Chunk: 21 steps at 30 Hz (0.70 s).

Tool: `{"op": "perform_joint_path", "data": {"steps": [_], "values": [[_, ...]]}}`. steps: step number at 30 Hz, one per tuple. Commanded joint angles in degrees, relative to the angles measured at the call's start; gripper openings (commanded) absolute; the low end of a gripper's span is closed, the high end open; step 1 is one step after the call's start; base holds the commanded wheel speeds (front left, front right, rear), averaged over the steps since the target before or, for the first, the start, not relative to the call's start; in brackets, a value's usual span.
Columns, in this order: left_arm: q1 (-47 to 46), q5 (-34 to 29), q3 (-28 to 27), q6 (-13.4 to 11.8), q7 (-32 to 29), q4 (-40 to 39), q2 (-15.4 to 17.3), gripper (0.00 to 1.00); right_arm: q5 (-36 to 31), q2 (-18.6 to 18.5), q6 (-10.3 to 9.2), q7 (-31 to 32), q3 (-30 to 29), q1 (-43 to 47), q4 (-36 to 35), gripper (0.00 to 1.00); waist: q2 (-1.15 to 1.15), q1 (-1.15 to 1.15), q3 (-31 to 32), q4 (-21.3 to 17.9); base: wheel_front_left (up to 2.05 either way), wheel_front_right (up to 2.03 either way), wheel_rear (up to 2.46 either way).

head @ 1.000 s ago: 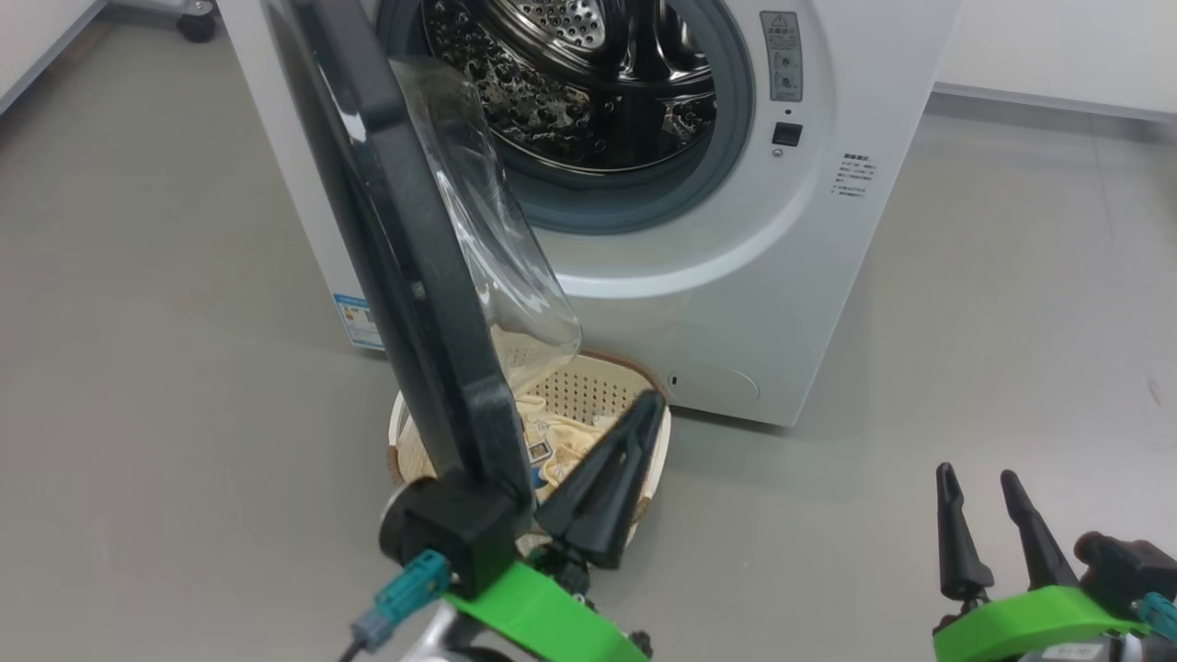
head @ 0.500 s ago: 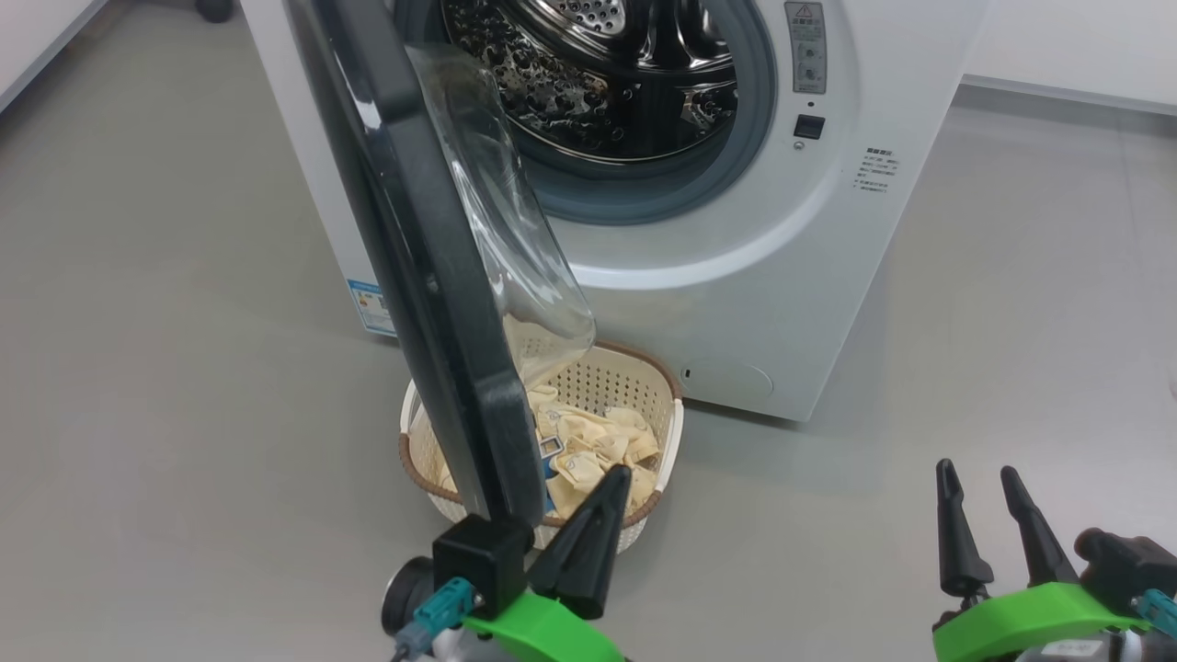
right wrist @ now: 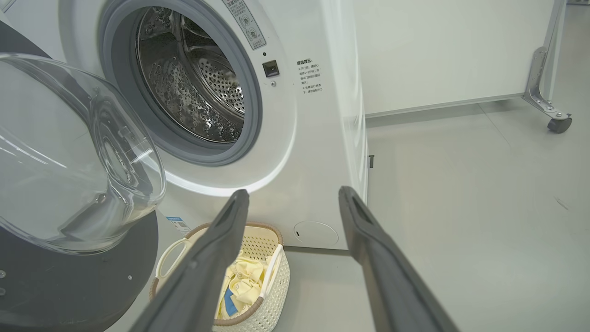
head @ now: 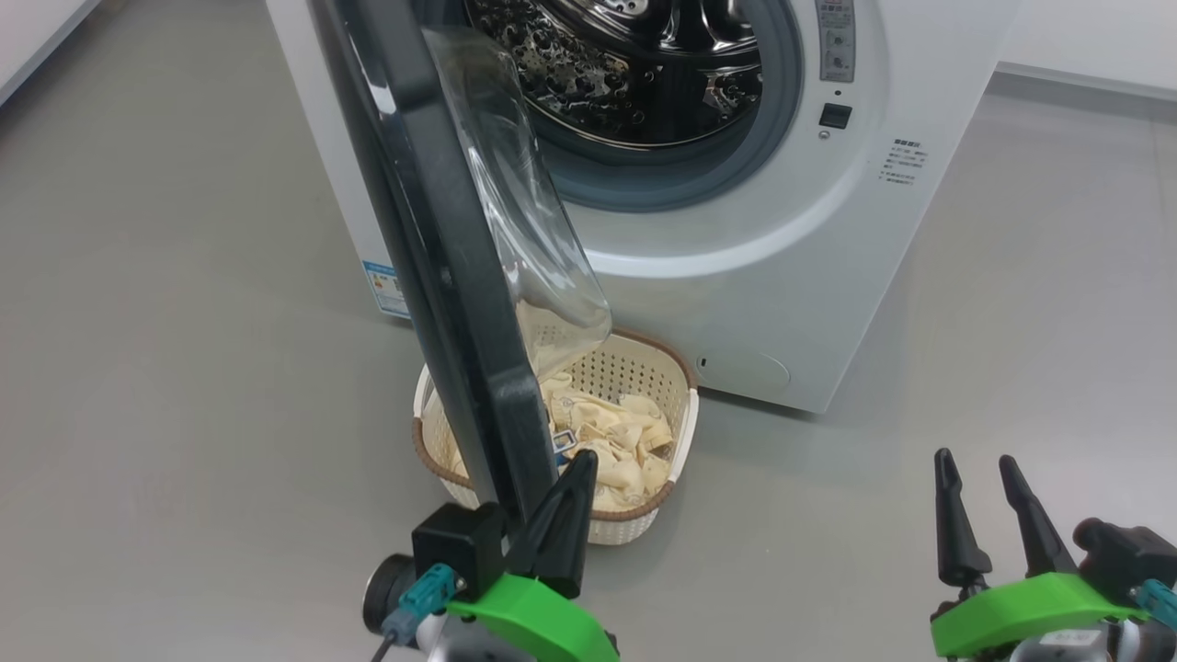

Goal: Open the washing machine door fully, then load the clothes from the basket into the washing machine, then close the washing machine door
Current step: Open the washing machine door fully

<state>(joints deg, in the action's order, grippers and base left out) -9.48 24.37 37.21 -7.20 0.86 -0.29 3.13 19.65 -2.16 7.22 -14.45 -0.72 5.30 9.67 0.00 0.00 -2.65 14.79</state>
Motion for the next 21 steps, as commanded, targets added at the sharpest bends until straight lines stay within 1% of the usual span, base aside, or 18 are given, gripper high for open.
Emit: {"op": "perform_joint_path", "data": {"steps": [1,12,21], "values": [[-2.8,0.2,-2.0,-0.4,0.7,-1.4,-0.2,0.0,-0.4,-0.7,0.26,-0.5,1.3,-3.0,-1.7,1.0,0.0,0.0,-0.1,0.1,0.0,0.0,0.0],[-4.7,1.1,-1.1,-1.3,3.0,0.9,-0.2,0.0,-1.2,-0.7,0.26,-0.5,1.0,-3.9,-1.6,1.0,0.0,0.0,-1.2,0.4,0.0,0.0,0.0],[-5.1,1.0,-0.6,-2.0,3.2,2.0,-0.2,0.0,-1.1,-0.7,0.26,-0.5,1.1,-4.1,-1.4,1.0,0.0,0.0,-1.5,2.0,0.0,0.0,0.0]]}}
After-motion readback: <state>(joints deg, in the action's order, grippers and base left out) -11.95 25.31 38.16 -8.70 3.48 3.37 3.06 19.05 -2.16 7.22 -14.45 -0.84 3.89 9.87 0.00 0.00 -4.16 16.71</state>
